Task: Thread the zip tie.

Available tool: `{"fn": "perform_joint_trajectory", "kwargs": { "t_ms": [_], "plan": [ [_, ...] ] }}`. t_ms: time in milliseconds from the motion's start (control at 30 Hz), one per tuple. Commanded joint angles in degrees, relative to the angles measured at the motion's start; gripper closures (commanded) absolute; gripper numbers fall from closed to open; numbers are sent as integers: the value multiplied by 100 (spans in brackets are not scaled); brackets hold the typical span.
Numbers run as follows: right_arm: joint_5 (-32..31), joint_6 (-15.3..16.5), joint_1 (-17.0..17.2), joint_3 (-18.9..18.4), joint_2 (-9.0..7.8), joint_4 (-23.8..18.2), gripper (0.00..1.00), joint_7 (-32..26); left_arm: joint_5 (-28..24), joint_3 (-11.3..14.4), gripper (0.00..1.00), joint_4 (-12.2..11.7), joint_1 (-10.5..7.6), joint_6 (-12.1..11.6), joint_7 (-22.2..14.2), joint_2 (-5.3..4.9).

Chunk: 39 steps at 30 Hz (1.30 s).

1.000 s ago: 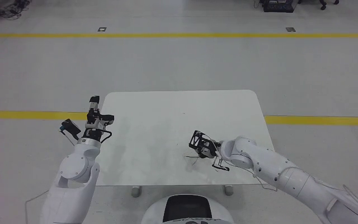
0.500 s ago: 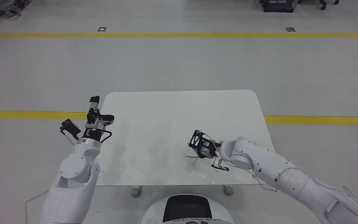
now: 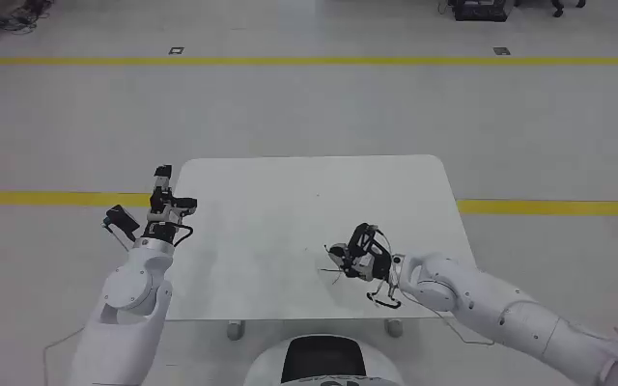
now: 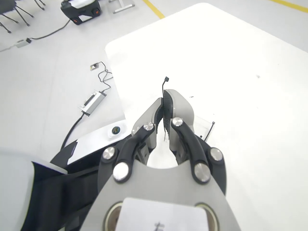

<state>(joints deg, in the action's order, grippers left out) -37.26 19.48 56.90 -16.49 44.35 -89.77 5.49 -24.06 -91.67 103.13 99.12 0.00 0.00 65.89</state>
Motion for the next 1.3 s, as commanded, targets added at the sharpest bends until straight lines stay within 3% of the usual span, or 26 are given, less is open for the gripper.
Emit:
{"fn": "perform_joint_trajectory", "kwargs": {
  "t_ms": [0, 100, 500, 867, 1267],
  "plan": [
    [174, 0, -160, 288, -86, -62, 100, 264, 0, 0, 0, 0, 0, 0, 0, 0],
    [424, 0, -433, 675, -181, -121, 100, 559, 0, 0, 0, 0, 0, 0, 0, 0],
    [913, 0, -657, 675, -230, -378, 100, 197, 0, 0, 0, 0, 0, 0, 0, 0],
    [2676, 0, -1325, 675, 5, -343, 100, -1408, 0, 0, 0, 0, 0, 0, 0, 0],
    [2717, 0, -1286, 656, 9, -374, 100, -1352, 0, 0, 0, 0, 0, 0, 0, 0]
  ]
}}
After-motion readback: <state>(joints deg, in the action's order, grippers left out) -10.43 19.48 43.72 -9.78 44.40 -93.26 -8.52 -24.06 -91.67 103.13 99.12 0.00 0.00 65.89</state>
